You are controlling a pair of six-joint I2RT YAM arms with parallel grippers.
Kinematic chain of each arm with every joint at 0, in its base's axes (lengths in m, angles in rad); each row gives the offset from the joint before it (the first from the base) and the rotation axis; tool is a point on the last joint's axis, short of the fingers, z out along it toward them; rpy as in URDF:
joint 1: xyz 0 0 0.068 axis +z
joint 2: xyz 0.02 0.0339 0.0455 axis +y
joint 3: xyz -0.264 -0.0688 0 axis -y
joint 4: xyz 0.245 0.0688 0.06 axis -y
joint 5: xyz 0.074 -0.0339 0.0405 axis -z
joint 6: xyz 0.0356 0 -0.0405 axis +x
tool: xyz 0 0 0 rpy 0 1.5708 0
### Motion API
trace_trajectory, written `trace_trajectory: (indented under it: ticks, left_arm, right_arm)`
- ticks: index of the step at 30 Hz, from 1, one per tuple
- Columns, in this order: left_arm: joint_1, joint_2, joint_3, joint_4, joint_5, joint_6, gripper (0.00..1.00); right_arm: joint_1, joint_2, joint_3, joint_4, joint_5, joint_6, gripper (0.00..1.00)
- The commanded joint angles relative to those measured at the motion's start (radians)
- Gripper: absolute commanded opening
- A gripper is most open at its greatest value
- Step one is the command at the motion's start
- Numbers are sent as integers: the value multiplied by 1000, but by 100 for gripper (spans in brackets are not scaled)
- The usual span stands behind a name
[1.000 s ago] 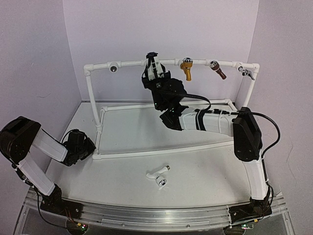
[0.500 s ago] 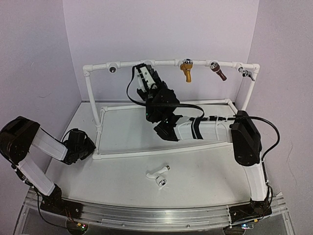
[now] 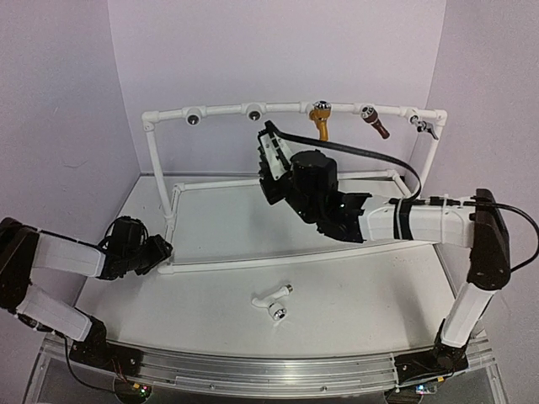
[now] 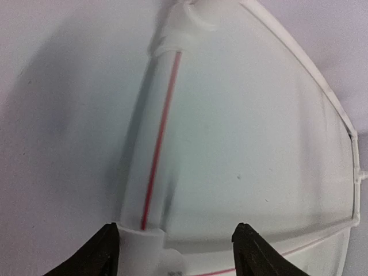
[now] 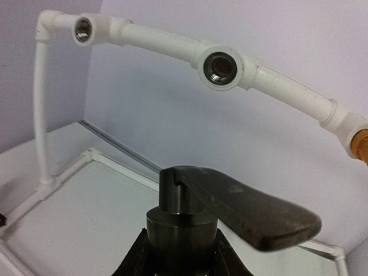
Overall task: Install the water faucets
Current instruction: Pass from the right arm to the left
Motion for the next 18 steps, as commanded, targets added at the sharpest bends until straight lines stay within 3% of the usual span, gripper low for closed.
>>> trace_trajectory:
  ticks: [1,3,5,9,10,13,18]
  left_arm:
    - [-29,-240,16,-218,212,101,79]
    - [-27,-380,17,-279,275,136,87]
    - [-27,-511,9,-270,436,169,90]
    - [-33,-717,-51,15,861,126,90]
    - [-33,-751,-66,68,900,101,90]
    - [-33,-772,-66,118,947,85,93]
    - [-34,-642,-50,276,1045,-10,93]
  right_arm:
    - [6,-22,-23,-140,-432,409,0]
    - [5,-2,-25,-120,-551,495,0]
    - [6,23,-27,-51,-679,583,0]
    - [7,78,-16,92,-808,764,0]
    - [6,98,5,103,-847,786,0]
    - [8,144,75,108,-948,830,0]
    - [7,155,91,135,-961,875,0]
